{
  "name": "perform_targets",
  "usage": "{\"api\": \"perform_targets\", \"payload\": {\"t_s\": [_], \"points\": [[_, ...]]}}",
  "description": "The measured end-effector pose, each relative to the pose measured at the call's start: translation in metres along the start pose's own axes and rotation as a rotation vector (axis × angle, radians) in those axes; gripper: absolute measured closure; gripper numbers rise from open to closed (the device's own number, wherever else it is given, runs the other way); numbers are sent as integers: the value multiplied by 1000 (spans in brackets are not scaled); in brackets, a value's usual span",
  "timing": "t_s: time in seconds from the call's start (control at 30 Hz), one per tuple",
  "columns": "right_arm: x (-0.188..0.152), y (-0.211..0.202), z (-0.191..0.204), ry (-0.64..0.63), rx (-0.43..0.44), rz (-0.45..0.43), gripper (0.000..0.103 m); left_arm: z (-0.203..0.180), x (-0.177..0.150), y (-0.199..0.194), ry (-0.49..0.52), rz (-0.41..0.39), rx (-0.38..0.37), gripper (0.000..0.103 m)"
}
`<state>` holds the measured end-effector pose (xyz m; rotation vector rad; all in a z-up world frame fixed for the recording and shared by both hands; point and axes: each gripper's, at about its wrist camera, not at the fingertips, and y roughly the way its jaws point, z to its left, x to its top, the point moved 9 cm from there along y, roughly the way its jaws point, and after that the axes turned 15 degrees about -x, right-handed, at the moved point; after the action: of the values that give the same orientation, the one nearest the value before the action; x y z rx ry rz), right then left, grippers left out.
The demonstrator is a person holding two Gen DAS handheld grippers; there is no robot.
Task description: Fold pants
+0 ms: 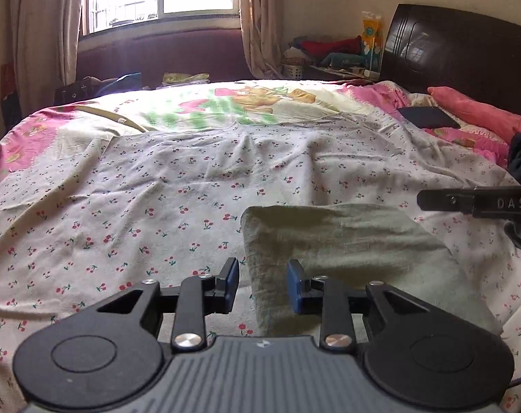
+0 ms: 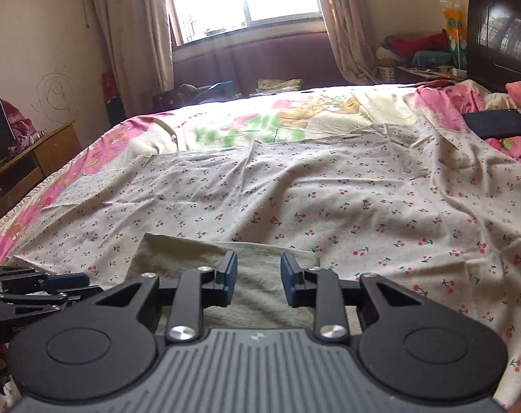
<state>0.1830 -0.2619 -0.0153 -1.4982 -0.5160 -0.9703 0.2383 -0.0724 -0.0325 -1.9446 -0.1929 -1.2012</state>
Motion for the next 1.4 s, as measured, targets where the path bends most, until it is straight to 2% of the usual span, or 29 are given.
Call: {"api": "perform_targets", "payload": {"t_s": [0.1, 0.13, 0.2, 0.3, 0.33, 0.43, 0.53, 0.7, 0.77, 0.8, 0.9, 0.97, 1.07, 1.2, 1.3, 1.4], "points": [[-11, 43, 14, 71, 57, 46, 74, -1, 7, 42, 32, -22, 8, 59], [-18, 56, 14, 77, 58, 66, 74, 2, 3, 57, 30, 0, 10, 59], [-38, 81, 3, 86, 3, 120, 75, 15, -13, 81, -18, 56, -3, 57], [-57, 89, -13, 158, 58, 125, 81, 23, -22, 81, -32, 36, -12, 48], [-56, 84, -16, 171, 61, 120, 81, 24, -21, 74, -44, 31, 1, 48], [-46, 45, -12, 129, 38, 51, 72, 25, -22, 38, -72, -10, 27, 48], [-51, 0, -3, 109, 74, 9, 72, 16, -41, 6, -8, -8, 82, 48], [-89, -34, 8, 49, 35, 56, 71, -4, -80, -25, 0, 54, 103, 48], [-103, -46, 11, 59, 43, 79, 72, -13, -89, -30, 14, 102, 103, 48], [-111, -47, 15, 40, 41, 100, 69, -14, -93, -29, 27, 128, 126, 48], [-124, -50, 21, -39, -22, 135, 68, -19, -94, -35, -4, 161, 143, 48], [-117, -63, 23, -26, -21, 107, 68, -25, -91, -48, -62, 137, 122, 48], [-113, -79, 21, 61, 28, 127, 68, -39, -91, -64, -106, 111, 101, 47], [-125, -95, 17, 93, -3, 149, 67, -60, -102, -74, -118, 129, 109, 46], [-134, -108, 16, 132, 3, 167, 67, -75, -110, -79, -121, 133, 95, 38], [-143, -121, 14, 145, -16, 169, 67, -88, -117, -84, -106, 126, 100, 37]]}}
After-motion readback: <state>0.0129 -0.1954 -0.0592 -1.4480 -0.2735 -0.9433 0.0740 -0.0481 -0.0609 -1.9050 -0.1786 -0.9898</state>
